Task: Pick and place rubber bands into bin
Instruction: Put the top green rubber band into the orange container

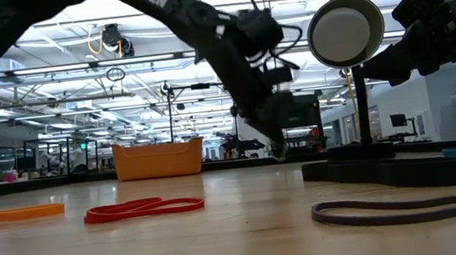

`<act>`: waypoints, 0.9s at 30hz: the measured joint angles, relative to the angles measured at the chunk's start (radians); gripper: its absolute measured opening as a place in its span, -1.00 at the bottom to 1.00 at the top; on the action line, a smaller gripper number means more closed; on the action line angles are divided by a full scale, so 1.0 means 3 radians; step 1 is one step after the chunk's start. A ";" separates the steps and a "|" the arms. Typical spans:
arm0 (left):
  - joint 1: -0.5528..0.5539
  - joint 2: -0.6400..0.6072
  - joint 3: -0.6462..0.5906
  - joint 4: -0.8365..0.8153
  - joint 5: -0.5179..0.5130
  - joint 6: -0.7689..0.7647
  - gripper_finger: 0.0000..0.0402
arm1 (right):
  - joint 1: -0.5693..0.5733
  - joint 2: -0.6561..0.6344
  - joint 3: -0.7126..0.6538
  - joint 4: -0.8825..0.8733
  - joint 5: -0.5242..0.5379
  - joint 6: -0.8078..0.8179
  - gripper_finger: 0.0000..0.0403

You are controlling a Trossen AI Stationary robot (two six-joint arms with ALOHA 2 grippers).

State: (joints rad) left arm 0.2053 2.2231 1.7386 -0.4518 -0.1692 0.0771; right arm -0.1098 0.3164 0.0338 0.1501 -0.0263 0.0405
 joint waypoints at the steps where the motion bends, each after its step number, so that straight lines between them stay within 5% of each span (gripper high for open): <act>1: -0.0009 -0.0045 0.0000 -0.0063 -0.0002 0.0007 -0.98 | 0.0001 -0.0001 0.0000 -0.0003 -0.0001 0.0001 -0.23; 13: -0.0041 -0.0929 0.0002 -0.0914 -0.0762 0.0131 -0.99 | 0.0001 -0.0004 0.0000 -0.0013 -0.0002 0.0001 -0.23; 27: 0.0459 -0.1739 0.0009 -0.1527 -0.0724 -0.0033 -0.99 | 0.0001 -0.0004 0.0001 -0.0008 -0.0002 0.0001 -0.23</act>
State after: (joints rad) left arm 0.3430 1.7015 1.7412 -0.9098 -0.3865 0.0673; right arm -0.1097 0.3153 0.0341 0.1478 -0.0269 0.0406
